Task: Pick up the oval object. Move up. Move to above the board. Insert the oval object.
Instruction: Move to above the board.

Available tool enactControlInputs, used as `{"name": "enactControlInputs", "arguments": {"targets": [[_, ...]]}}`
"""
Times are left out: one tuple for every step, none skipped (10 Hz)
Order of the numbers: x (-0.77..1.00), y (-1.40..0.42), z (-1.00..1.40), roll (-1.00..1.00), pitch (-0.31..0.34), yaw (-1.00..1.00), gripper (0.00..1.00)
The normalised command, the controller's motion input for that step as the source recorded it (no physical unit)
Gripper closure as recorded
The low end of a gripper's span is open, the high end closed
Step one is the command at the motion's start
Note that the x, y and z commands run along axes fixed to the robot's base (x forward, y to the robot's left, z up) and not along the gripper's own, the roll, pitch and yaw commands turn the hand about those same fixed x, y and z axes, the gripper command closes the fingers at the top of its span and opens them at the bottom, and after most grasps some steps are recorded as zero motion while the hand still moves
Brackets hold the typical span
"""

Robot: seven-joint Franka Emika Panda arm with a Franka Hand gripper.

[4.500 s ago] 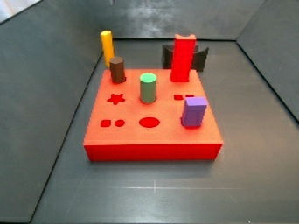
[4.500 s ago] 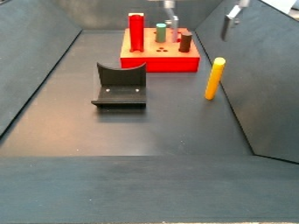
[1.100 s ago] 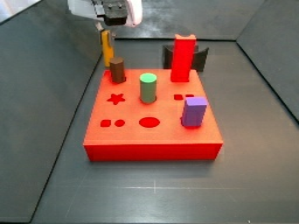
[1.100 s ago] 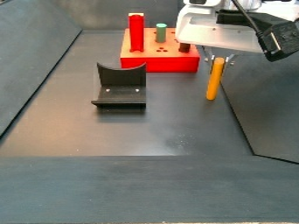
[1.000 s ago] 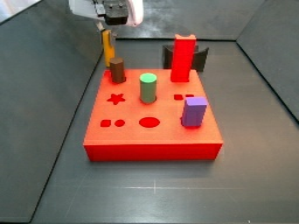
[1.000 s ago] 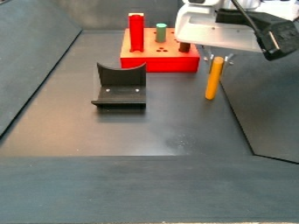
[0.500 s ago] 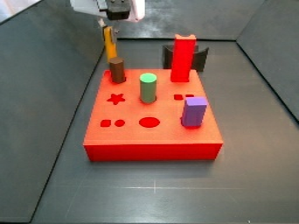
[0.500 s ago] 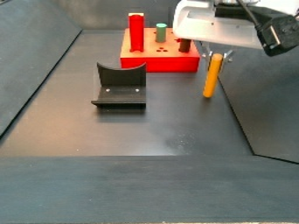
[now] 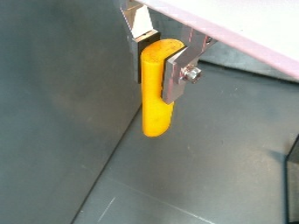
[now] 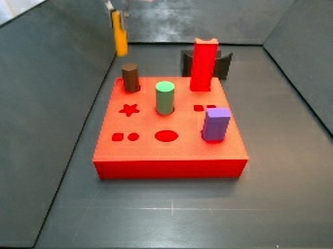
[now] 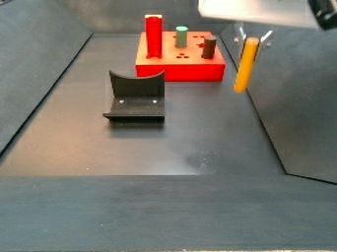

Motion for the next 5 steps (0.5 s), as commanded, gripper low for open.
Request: {"name": "enactControlInputs", "arguments": {"targets": [[-0.54, -0.21, 1.0, 0.04, -0.091, 0.16, 1.0], [-0.55, -0.22, 1.0, 0.04, -0.098, 0.16, 1.0], [-0.52, -0.19, 1.0, 0.06, -0.099, 0.11, 1.0], [-0.5, -0.17, 1.0, 0.08, -0.067, 0.08, 1.0], [-0.44, -0.15, 1.0, 0.11, -0.021, 0.05, 1.0]]}}
